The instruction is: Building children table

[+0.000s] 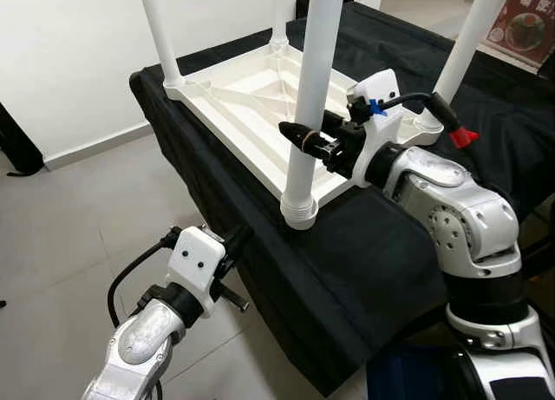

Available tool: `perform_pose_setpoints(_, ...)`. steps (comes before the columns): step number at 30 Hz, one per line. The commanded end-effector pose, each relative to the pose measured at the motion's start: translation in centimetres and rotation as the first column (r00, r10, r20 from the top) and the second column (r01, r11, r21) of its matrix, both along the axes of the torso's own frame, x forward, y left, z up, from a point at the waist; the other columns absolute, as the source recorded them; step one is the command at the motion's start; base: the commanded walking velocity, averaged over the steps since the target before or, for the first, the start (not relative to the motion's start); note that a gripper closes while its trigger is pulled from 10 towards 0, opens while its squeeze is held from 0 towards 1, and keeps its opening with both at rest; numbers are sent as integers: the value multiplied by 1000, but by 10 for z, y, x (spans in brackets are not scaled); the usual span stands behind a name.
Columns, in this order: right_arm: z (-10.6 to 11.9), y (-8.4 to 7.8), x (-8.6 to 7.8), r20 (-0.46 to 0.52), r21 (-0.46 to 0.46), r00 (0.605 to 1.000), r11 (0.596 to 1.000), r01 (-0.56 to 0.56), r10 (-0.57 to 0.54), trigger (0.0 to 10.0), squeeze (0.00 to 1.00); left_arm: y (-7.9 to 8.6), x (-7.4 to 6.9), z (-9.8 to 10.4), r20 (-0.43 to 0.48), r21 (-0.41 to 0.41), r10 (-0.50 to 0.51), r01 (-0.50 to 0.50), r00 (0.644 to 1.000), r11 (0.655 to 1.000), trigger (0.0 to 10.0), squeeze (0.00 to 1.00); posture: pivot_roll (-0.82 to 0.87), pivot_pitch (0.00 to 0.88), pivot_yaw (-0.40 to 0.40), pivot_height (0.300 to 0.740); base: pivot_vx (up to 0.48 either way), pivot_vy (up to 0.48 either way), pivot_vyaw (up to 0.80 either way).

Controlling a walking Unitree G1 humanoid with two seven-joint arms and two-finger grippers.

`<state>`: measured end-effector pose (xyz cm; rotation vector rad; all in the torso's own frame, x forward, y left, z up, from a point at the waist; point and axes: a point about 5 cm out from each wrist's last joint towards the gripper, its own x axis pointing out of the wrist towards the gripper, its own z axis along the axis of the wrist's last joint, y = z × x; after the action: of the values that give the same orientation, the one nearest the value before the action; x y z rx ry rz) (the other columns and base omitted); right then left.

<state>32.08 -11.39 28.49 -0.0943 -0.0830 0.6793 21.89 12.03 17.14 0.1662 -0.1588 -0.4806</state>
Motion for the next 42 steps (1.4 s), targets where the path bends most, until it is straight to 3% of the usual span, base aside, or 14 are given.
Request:
perform_pose_setpoints(1, -9, -1, 5, -38, -26, 998, 999, 41, -42, 10000, 0, -2, -4, 1, -1, 8, -10, 10, 1000, 1000, 10000, 0, -27, 176, -23, 740, 0, 0, 0)
perform_pose_setpoints(20, -7, -16, 7, -33, -34, 995, 995, 97, -98, 10000, 0, -1, -4, 2, 2, 13, -9, 9, 1000, 1000, 10000, 0, -28, 173, -14, 740, 0, 0, 0)
perform_pose_setpoints(25, -20, -12, 4, -66, -41, 992, 994, 105, -107, 10000, 0, 0, -3, 3, 8, 16, -8, 8, 1000, 1000, 10000, 0, -23, 171, -16, 740, 0, 0, 0)
perform_pose_setpoints(29, -29, -13, 4, -90, -55, 978, 981, 184, -188, 10000, 0, 2, -2, 5, 14, 19, 0, -1, 1000, 1000, 10000, 0, -19, 169, -16, 740, 0, 0, 0)
perform_pose_setpoints(34, -37, -20, 5, -110, -66, 939, 945, 321, -327, 10000, 0, 4, 0, 6, 23, 24, 12, -13, 1000, 1000, 10000, 0, -24, 168, -12, 740, 0, 0, 0)
perform_pose_setpoints(38, -39, -22, 5, -113, -74, 923, 929, 362, -368, 10000, 0, 4, 0, 6, 26, 25, 15, -15, 1000, 1000, 10000, 0, -26, 167, -11, 740, 0, 0, 0)
perform_pose_setpoints(40, -37, -30, 2, -45, -117, 854, 852, 511, -519, 10000, 0, 6, 4, 9, 44, 31, 39, -40, 998, 999, 10000, 0, -26, 168, -9, 740, 0, 0, 0)
perform_pose_setpoints(42, -36, -31, 1, -38, -114, 835, 832, 542, -549, 10000, 0, 7, 5, 9, 49, 33, 50, -52, 998, 998, 10000, 0, -26, 168, -9, 740, 0, 0, 0)
